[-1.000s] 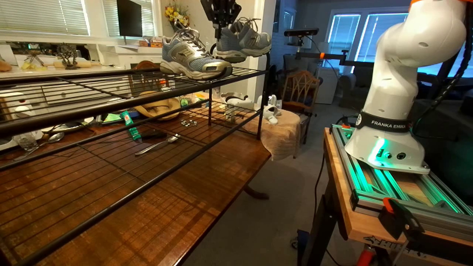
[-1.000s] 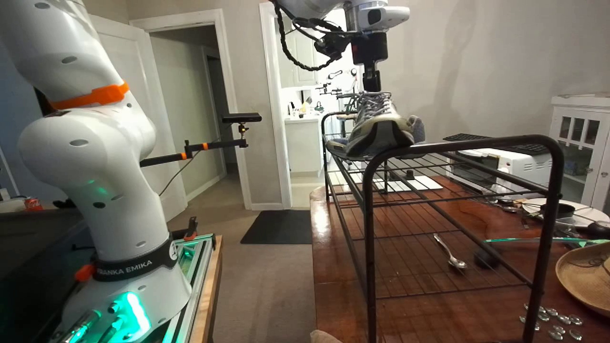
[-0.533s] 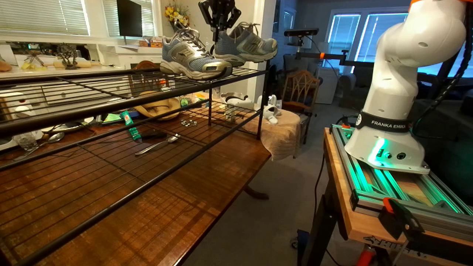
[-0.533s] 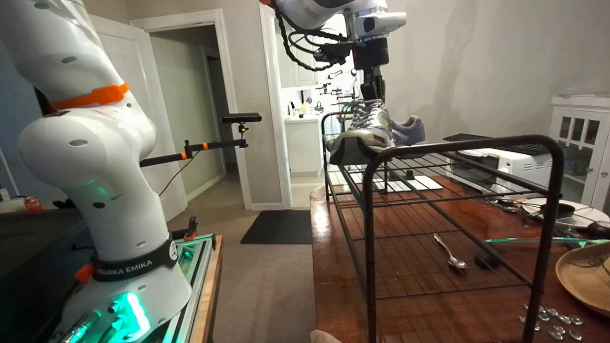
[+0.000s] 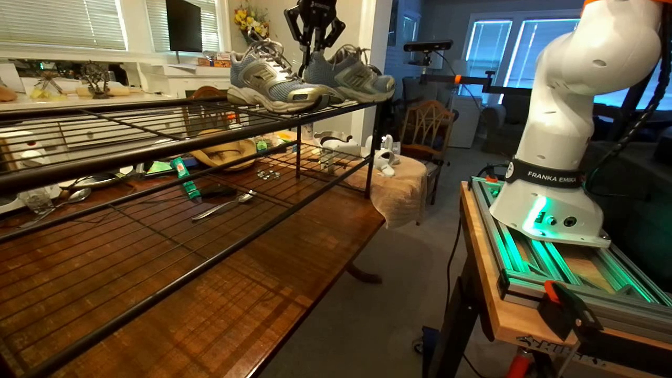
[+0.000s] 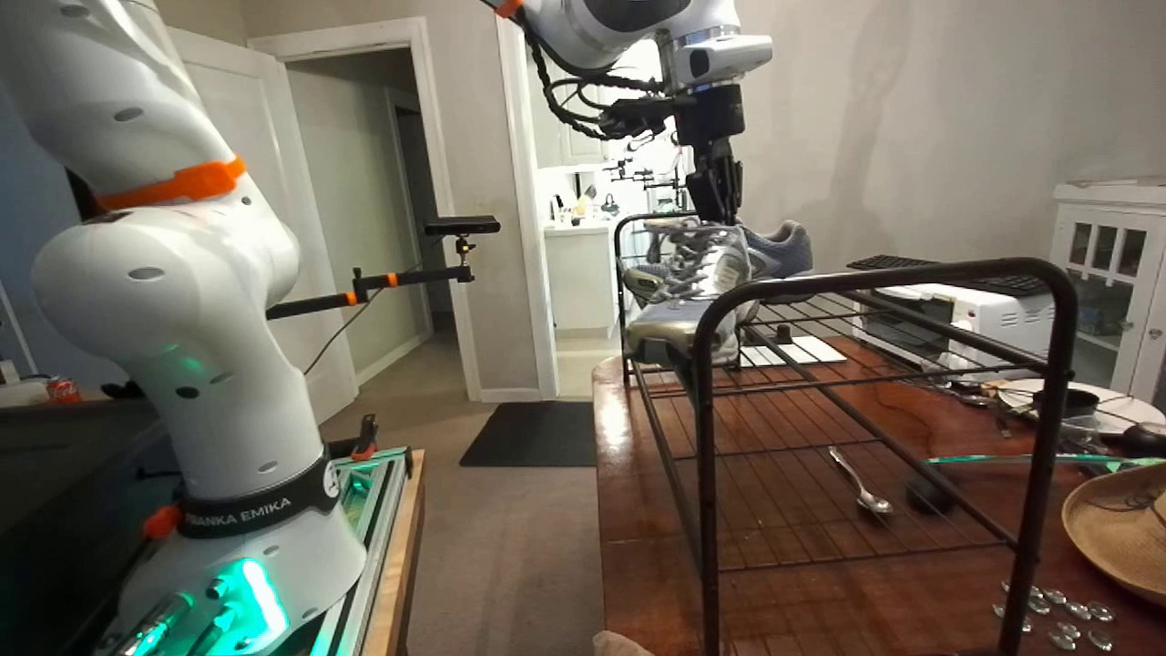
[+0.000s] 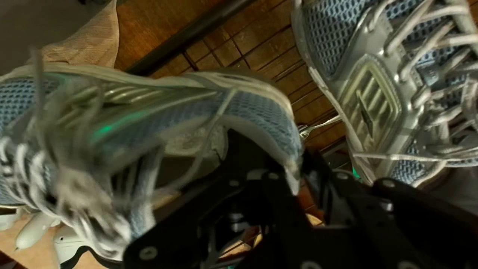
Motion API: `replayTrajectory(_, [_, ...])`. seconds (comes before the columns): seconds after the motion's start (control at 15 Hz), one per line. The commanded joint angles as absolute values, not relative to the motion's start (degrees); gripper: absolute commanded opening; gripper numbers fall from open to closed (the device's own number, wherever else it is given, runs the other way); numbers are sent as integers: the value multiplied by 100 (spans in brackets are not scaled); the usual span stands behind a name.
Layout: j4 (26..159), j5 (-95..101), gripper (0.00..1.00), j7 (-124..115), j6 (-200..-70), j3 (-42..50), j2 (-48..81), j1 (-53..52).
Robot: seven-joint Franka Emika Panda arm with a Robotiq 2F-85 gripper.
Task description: Rotate the shoe clockwise on the shelf to face the front
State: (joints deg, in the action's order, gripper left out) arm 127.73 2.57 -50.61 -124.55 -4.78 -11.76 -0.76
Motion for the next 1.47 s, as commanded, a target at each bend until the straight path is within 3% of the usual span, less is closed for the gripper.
replayTrajectory(0.0, [12934,235,54,-5110,-12593,-503,-1339,-23])
replayTrajectory(0.4, [12789,19,98,-4732,-12358,-446,-1450,-67])
replayTrajectory(1.4, [13055,-643,100,354,-12180,-178,-1645,-357])
